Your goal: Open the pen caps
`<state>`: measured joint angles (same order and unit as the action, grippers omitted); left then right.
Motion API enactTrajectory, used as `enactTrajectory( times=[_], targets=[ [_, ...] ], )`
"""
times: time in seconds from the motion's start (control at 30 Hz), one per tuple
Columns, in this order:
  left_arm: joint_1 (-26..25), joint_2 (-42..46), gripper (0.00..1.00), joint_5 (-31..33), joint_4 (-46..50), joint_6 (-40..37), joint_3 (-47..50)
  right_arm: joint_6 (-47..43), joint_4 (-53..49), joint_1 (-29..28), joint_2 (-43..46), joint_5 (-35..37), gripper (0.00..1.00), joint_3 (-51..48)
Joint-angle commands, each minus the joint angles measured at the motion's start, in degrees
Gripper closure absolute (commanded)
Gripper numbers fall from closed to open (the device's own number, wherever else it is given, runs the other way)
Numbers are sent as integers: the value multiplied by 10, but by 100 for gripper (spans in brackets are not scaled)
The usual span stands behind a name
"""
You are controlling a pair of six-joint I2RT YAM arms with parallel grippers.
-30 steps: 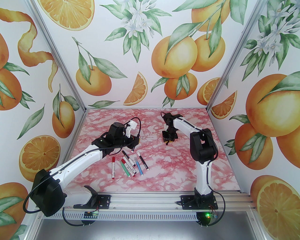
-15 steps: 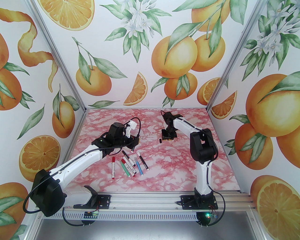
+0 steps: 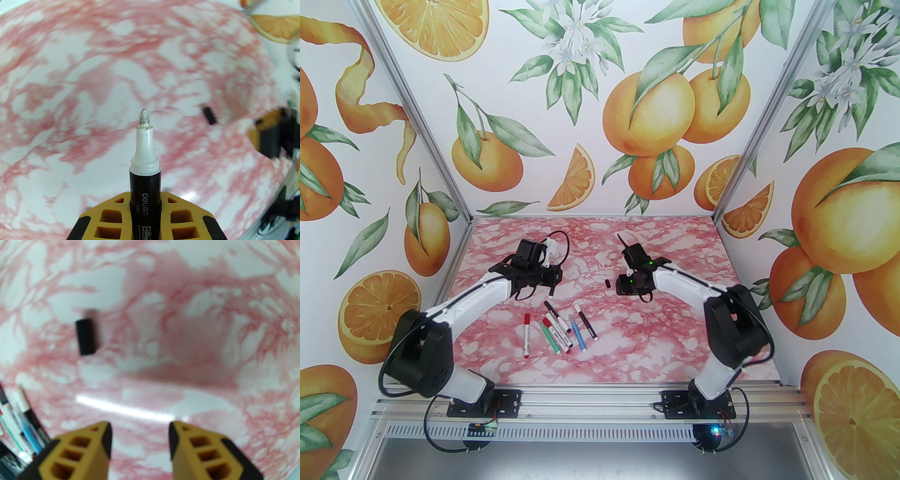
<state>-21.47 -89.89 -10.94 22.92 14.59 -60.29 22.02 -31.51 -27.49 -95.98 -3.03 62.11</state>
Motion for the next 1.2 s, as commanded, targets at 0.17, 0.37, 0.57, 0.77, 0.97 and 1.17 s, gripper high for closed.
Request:
enactTrajectory(
  times=[0.17, 0.37, 0.57, 0.77, 0.97, 1.17],
  targets=[
    [27, -96, 92, 60, 5, -35, -86, 39, 121, -32, 126, 11, 36, -106],
    [42, -160, 92, 119, 41, -50, -140, 38, 130, -33, 210, 12, 2, -142],
    [59, -190, 91, 137, 62, -43, -149, 82, 121, -31, 271, 73, 0, -138],
    [71, -206, 90, 138, 59, -49, -140, 31, 111, -32, 282, 72, 0, -130],
    [76, -224, 89, 138, 71, -47, -149, 12, 82, -32, 257, 75, 0, -113],
    [77, -249, 85, 148, 90, -40, -162, 50, 91, -33, 265, 89, 0, -121]
  ],
)
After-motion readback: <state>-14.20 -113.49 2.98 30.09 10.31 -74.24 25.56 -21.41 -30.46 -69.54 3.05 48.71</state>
